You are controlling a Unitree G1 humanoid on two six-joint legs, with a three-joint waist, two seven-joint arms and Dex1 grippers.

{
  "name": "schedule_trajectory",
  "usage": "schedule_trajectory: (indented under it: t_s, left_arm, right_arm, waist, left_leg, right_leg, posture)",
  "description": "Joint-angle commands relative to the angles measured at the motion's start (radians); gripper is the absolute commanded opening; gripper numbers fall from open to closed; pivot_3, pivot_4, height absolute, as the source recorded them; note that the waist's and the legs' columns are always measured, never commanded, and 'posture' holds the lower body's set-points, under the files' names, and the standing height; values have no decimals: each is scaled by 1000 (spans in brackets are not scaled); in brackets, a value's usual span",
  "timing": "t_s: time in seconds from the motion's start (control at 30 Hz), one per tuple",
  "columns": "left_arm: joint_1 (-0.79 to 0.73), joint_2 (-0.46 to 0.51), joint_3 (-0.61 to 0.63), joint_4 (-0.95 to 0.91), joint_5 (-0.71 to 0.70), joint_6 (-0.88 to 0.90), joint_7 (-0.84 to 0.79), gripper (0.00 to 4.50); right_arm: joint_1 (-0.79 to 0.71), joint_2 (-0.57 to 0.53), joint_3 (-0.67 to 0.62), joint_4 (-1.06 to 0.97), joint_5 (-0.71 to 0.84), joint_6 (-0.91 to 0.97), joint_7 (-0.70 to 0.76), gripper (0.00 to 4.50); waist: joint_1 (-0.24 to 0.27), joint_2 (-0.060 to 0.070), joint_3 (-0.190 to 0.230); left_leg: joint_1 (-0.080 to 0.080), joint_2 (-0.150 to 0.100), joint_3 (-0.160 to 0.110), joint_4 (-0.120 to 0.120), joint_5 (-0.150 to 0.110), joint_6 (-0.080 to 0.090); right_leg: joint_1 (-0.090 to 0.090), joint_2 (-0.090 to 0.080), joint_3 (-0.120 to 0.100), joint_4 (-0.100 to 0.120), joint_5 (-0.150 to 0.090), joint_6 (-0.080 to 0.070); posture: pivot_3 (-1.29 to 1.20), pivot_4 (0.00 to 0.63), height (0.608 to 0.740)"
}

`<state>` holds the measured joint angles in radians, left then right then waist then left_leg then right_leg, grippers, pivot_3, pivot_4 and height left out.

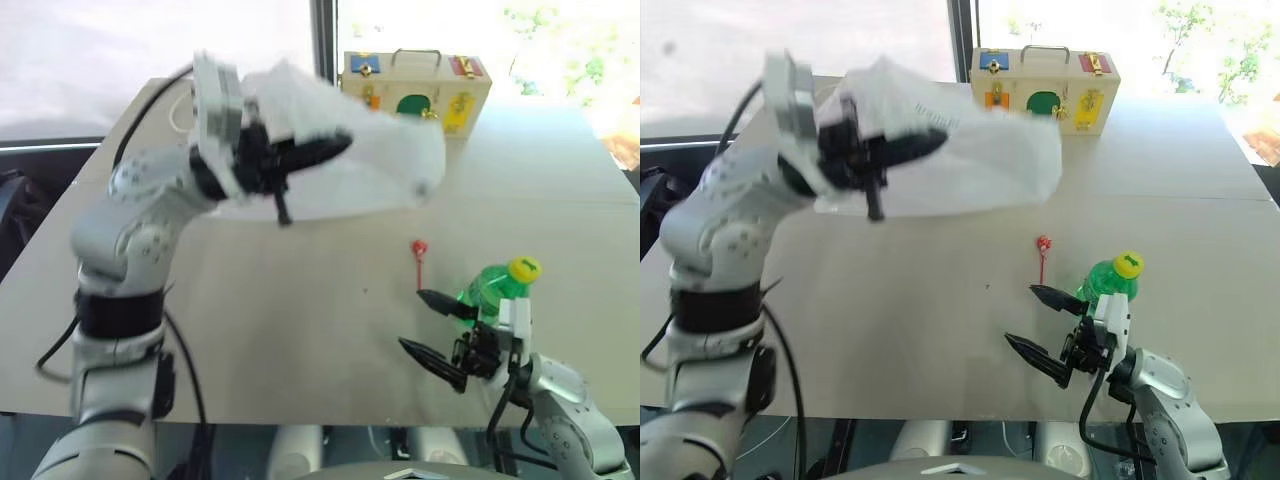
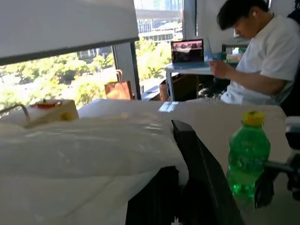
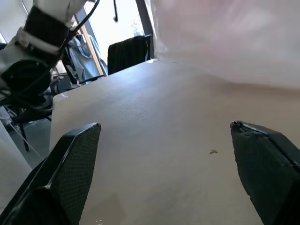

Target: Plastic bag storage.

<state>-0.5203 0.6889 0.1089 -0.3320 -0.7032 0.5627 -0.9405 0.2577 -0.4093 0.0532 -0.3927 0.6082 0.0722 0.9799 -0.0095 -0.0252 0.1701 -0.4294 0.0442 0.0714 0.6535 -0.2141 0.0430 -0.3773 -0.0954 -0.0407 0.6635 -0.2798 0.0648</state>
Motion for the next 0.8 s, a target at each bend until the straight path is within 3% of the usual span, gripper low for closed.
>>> schedule_trajectory:
  t_s: [0.03, 0.17, 0.3, 0.5, 0.8]
  left_arm:
    - [107, -22, 37, -109, 28, -37, 78, 45]
    - [263, -119, 63, -183, 9, -54, 189, 45]
    - [433, -187, 95, -296, -80, -55, 221, 45]
    - [647, -176, 75, -359, -103, -96, 135, 45]
    - [722, -185, 44, -292, -45, -180, 76, 45]
  right_arm:
    - [39, -33, -35, -67, 54, 16, 22, 4500]
    - [165, -127, -90, -113, 113, 52, 95, 4500]
    - [279, -182, -239, -78, 127, 0, 144, 4500]
    - [288, -160, -387, -27, 137, -19, 98, 4500]
    - [246, -156, -421, -15, 107, 89, -67, 4500]
  waist:
    - [17, -1, 1]
    - [28, 4, -2]
    - [25, 3, -2]
    - [23, 6, -5]
    - [25, 10, -8]
  left_leg:
    - [-1, 0, -1, 0, 0, 0]
    - [-1, -2, 0, 0, -1, 2]
    - [-1, -3, 0, 0, -4, 6]
    - [2, -1, 1, 0, -4, 6]
    - [1, -3, 2, 0, -4, 6]
  right_leg:
    - [0, 0, -1, 0, 0, 0]
    - [1, -4, 0, -1, 0, 0]
    - [1, -5, -1, -1, 0, 0]
    - [1, -5, 0, -1, -2, -5]
    - [0, -8, 0, -2, -2, -6]
  posture:
    - [0, 150, 731]
    - [0, 150, 731]
    - [0, 150, 731]
    - [0, 150, 731]
    - [0, 150, 731]
